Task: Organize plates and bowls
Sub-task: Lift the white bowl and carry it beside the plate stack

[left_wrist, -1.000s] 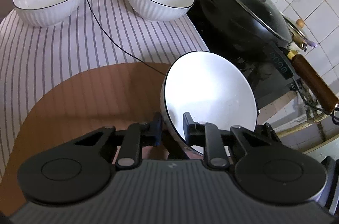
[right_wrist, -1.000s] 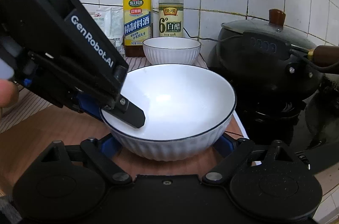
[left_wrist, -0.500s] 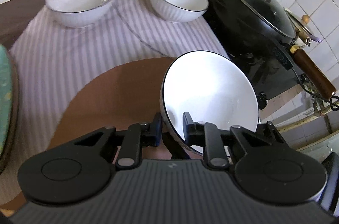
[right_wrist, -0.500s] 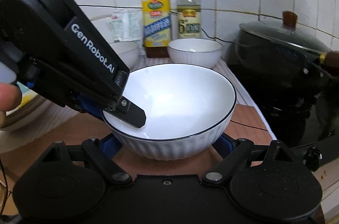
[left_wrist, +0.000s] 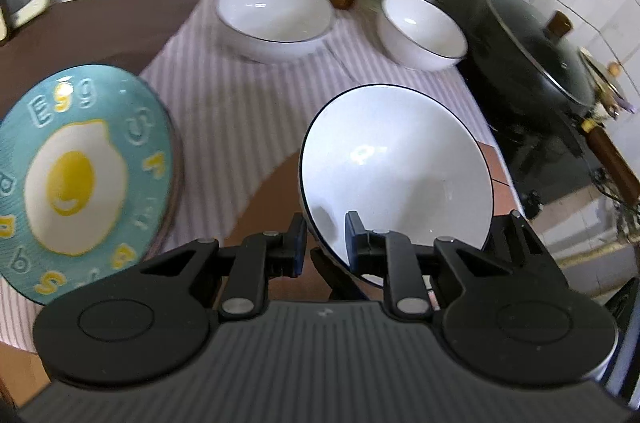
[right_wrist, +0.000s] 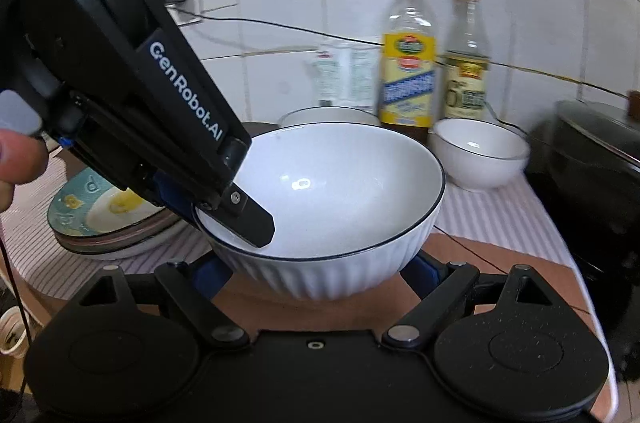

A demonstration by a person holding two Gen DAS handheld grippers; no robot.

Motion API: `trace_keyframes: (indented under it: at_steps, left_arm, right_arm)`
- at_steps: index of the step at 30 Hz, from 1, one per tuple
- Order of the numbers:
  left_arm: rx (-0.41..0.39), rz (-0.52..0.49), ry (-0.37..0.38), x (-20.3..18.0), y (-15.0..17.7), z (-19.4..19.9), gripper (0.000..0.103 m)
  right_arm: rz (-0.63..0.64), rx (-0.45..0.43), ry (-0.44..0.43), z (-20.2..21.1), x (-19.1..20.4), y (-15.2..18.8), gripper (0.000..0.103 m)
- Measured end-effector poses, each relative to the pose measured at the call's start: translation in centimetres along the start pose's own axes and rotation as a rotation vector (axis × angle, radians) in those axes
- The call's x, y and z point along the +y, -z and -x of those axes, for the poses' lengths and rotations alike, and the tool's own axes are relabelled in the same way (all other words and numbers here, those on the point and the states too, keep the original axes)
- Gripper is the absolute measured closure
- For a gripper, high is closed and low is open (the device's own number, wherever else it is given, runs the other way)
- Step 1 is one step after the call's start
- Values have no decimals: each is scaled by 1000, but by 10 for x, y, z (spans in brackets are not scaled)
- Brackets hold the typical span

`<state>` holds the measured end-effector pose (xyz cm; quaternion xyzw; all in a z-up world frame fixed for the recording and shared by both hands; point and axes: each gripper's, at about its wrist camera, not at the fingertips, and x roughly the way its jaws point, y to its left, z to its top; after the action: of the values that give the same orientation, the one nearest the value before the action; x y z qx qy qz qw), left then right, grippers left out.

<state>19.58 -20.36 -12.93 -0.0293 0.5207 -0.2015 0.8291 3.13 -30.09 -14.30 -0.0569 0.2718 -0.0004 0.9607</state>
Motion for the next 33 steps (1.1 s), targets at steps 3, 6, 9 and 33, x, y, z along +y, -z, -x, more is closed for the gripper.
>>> trace_keyframes:
  at_steps: [3, 6, 9, 33]
  left_arm:
    - [-2, 13, -30, 8, -2, -5, 84]
    - [0, 20, -55, 14, -4, -13, 84]
    - [-4, 8, -91, 17, -4, -20, 85]
    - [34, 11, -135, 33, -14, -42, 80]
  right_arm:
    - [14, 6, -37, -13, 3, -1, 11]
    - [12, 13, -74, -27, 2, 1, 11]
    - [19, 25, -96, -37, 3, 3, 11]
    - [64, 118, -77, -71, 14, 2, 9]
